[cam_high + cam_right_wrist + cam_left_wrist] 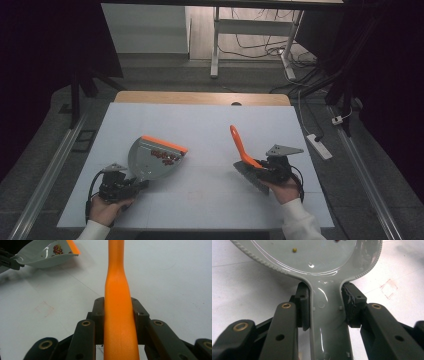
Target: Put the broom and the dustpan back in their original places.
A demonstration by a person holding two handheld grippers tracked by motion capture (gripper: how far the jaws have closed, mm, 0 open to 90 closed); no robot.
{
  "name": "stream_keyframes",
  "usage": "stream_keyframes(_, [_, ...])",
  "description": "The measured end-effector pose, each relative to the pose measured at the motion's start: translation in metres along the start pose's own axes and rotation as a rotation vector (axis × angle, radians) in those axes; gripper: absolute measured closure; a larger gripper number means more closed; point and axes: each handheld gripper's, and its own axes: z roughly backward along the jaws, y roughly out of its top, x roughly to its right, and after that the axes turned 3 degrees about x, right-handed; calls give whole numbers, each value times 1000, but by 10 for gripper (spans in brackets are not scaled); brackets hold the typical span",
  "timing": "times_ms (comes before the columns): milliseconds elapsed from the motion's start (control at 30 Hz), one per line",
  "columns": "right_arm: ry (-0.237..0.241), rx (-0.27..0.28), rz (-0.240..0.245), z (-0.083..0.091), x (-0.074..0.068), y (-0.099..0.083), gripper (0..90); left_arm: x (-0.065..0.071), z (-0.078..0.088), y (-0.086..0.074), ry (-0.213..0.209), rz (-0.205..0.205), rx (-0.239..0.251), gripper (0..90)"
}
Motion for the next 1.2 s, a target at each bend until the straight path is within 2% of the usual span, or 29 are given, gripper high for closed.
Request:
stream_keyframes(300, [1,-13,6,-2,-1,1,702,-1,-4,0,52,65,16,615])
stream_keyframes(533, [-4,-29,2,-6,0,-2,702,-3,-7,-1,75,88,25,616])
stream_keyframes(733, [-3,-40,-4,-9,1,-3,702,-8,-9,-1,97,138,32,616])
stream_keyframes(1033, [-19,-73,-27,-12,5,-8,702,-9,-13,-1,133,174,29,616])
stream_keyframes(1200, [-22,-104,-43,-18,9,-11,702,-9,-17,-1,137,174,11,615])
